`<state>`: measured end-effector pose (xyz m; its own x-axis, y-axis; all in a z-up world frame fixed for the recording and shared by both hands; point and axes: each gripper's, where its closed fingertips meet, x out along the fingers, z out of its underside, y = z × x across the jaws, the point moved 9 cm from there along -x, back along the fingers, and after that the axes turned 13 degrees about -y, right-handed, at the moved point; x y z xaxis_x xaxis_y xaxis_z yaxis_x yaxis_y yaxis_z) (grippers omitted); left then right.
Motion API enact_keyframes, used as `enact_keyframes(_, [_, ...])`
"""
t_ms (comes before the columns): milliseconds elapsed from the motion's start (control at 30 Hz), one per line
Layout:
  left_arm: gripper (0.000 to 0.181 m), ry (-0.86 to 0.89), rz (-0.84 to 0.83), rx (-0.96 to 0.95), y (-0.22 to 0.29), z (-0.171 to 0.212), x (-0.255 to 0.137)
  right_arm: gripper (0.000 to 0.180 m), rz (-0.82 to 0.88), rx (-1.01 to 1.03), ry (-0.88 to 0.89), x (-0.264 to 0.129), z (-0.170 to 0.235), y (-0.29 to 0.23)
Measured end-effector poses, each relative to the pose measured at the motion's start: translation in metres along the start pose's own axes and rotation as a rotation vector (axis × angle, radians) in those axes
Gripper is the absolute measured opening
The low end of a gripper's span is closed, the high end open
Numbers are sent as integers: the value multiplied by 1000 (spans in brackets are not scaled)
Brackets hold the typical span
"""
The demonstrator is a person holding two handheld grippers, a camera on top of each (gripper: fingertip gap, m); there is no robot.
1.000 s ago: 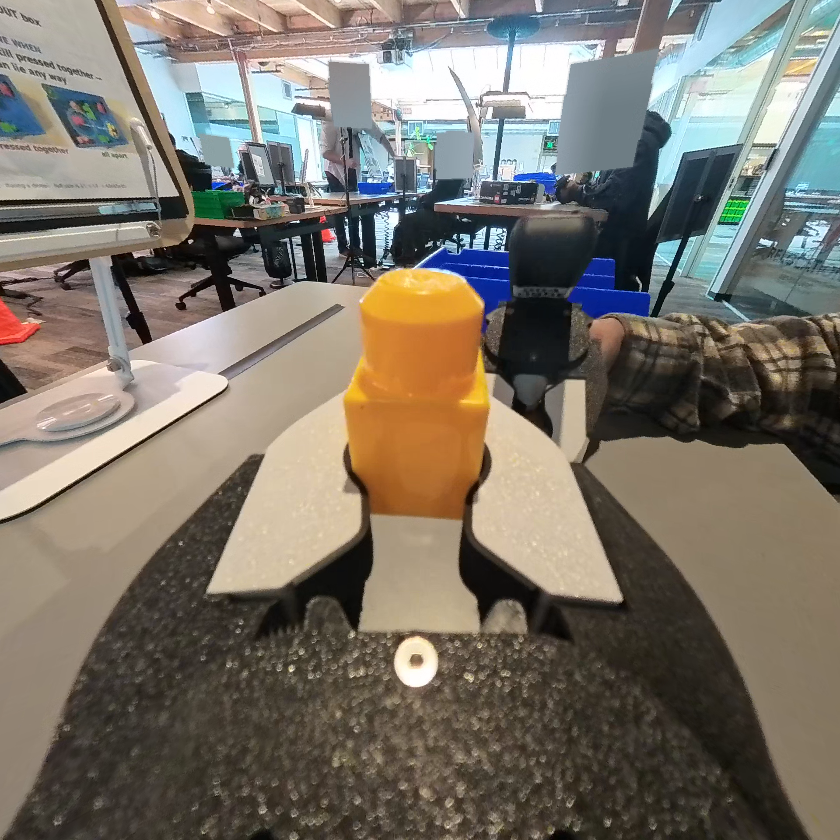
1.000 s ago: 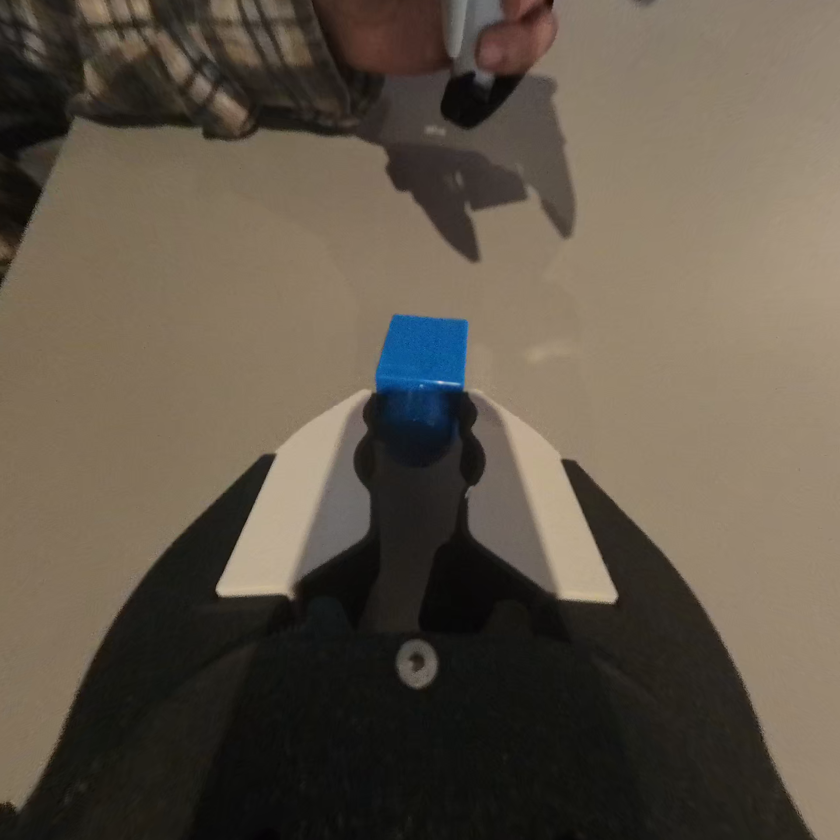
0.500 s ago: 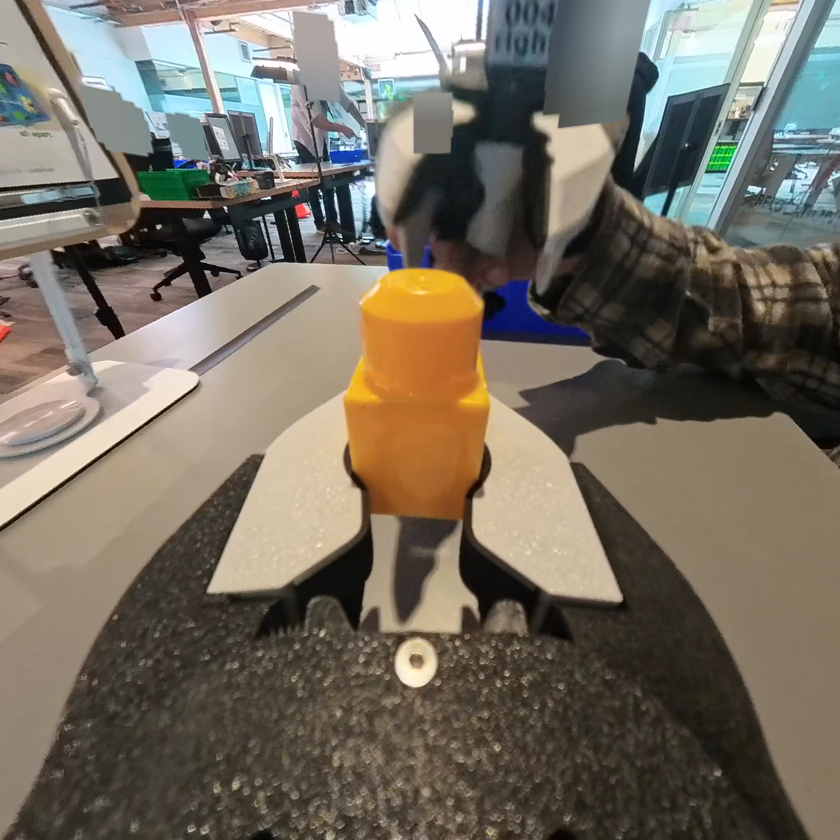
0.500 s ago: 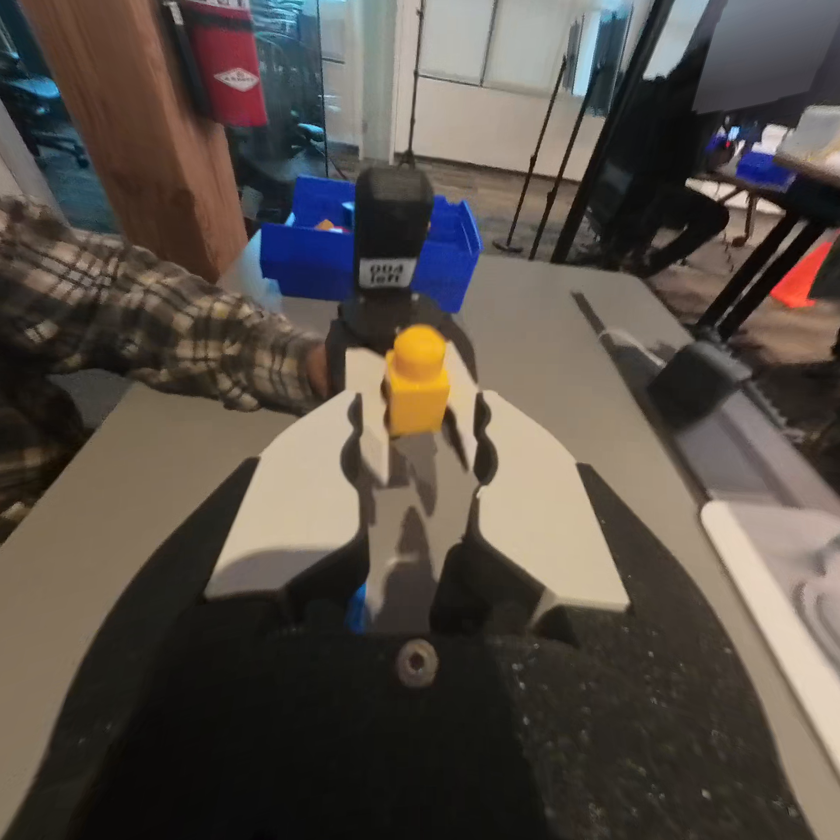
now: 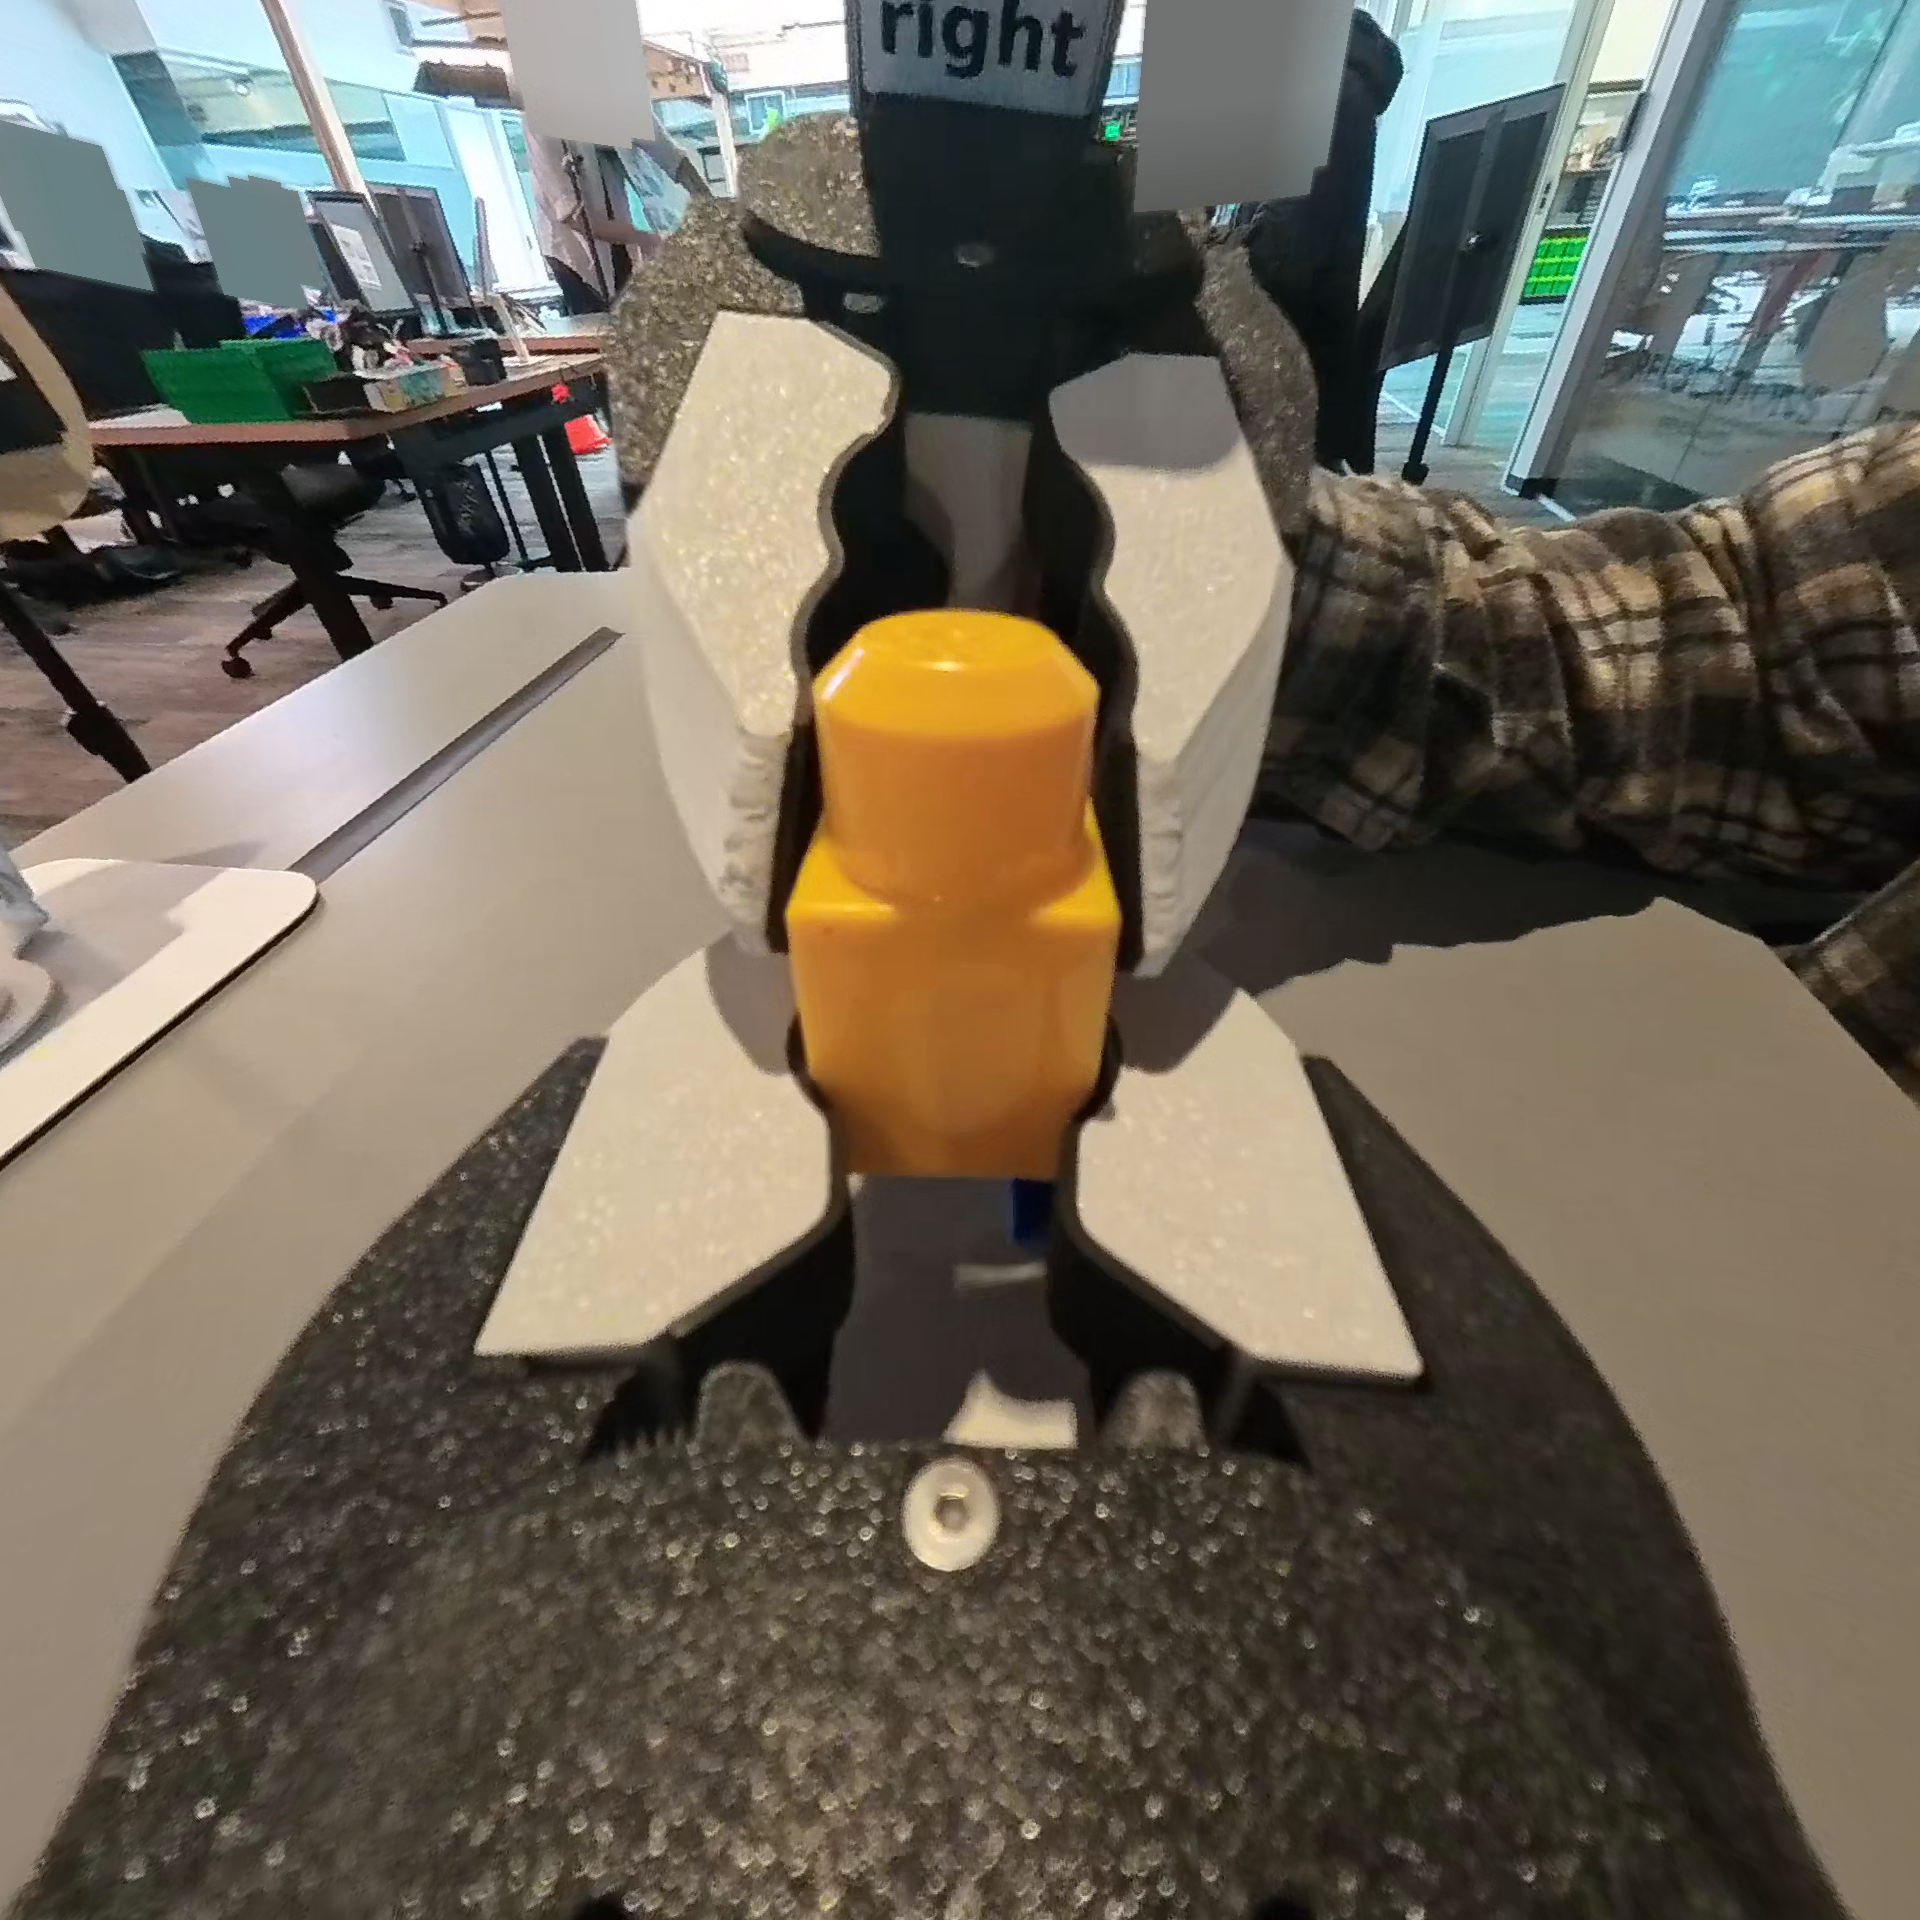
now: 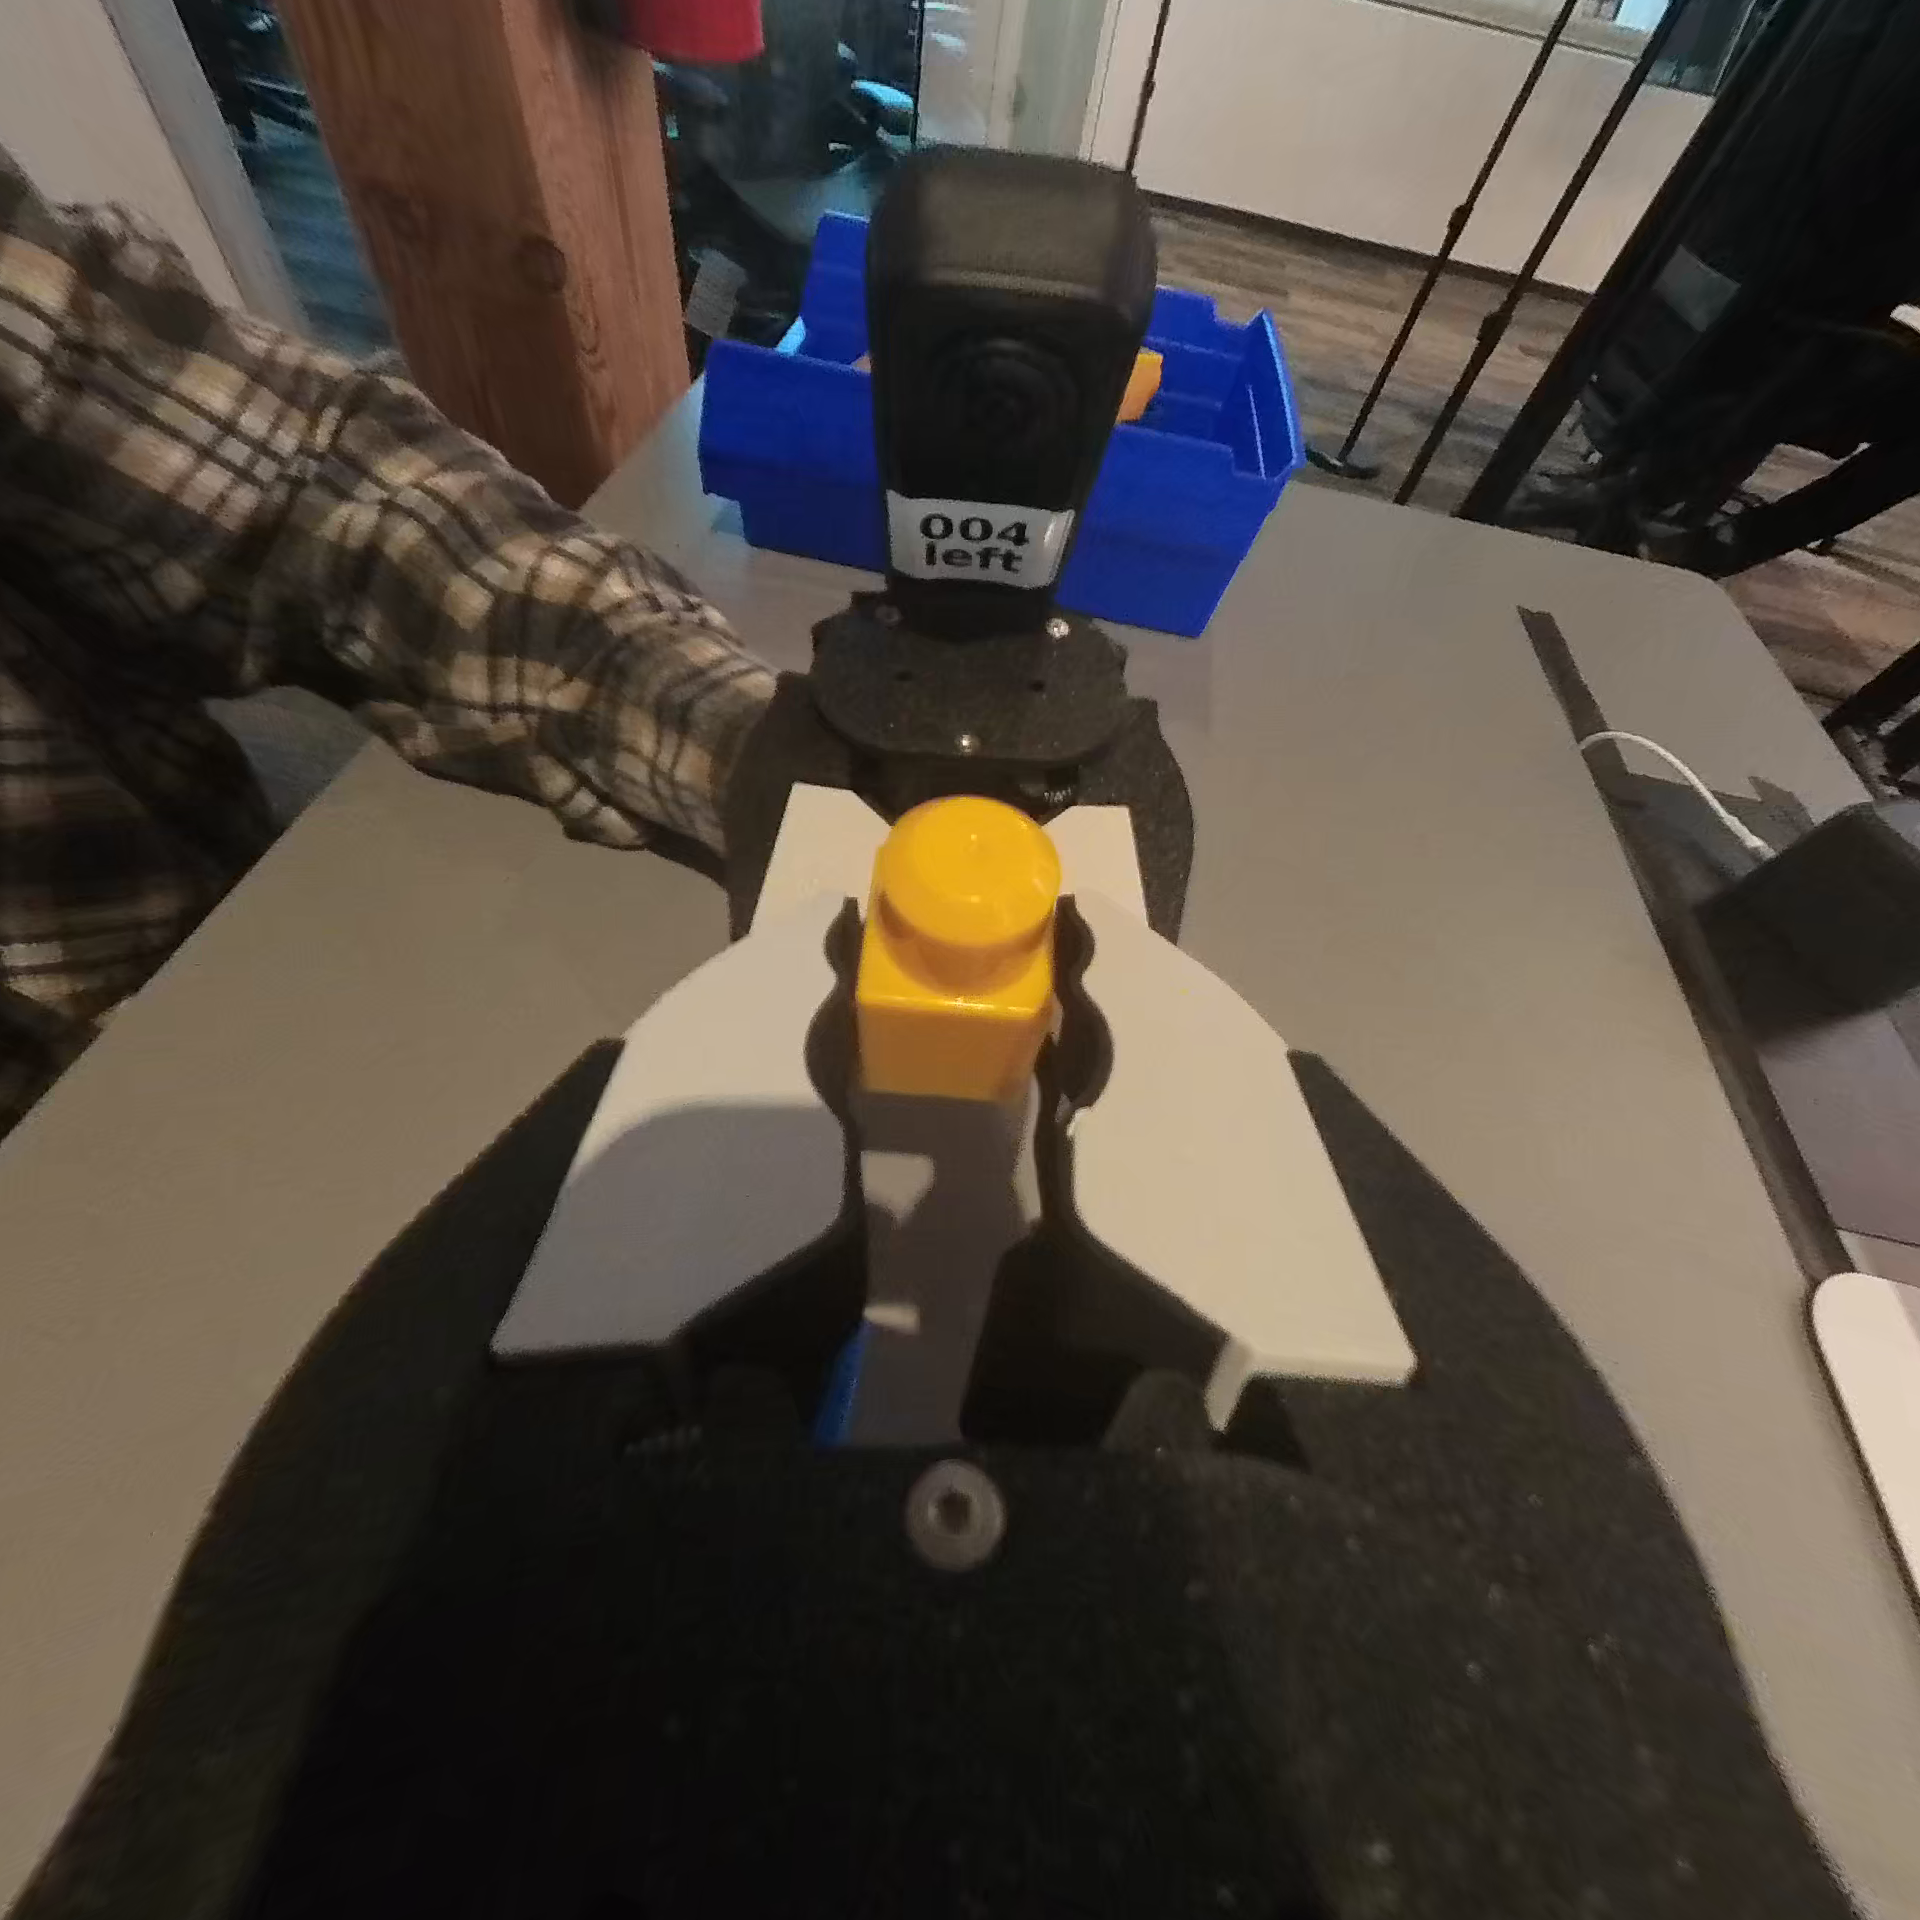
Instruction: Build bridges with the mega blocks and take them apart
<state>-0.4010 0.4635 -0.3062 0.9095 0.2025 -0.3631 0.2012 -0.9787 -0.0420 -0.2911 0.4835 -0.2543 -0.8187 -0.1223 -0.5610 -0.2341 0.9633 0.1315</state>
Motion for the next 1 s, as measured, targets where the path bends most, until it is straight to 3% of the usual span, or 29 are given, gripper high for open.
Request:
enact_keyframes(67, [50, -9, -6, 0, 0, 0, 2, 35, -23, 31, 36, -2, -1, 1])
enact_keyframes(167, [91, -34, -50, -11, 0, 1, 9, 35, -60, 70, 97, -7, -3, 2])
enact_keyframes(267, [101, -42, -49, -11, 2, 1, 15, 35, -55, 70, 104, -5, -4, 2])
enact_keyframes(433, [99, -5, -20, 1, 7, -3, 14, 35, -62, 58, 44, 7, -2, -1])
enact_keyframes(767, [77, -24, -30, 20, 7, -1, 10, 35, -21, 52, 19, 15, -7, -4])
enact_keyframes(1000, [75, -13, -26, 30, 8, -3, 9, 35, -27, 34, 26, 13, -8, -5])
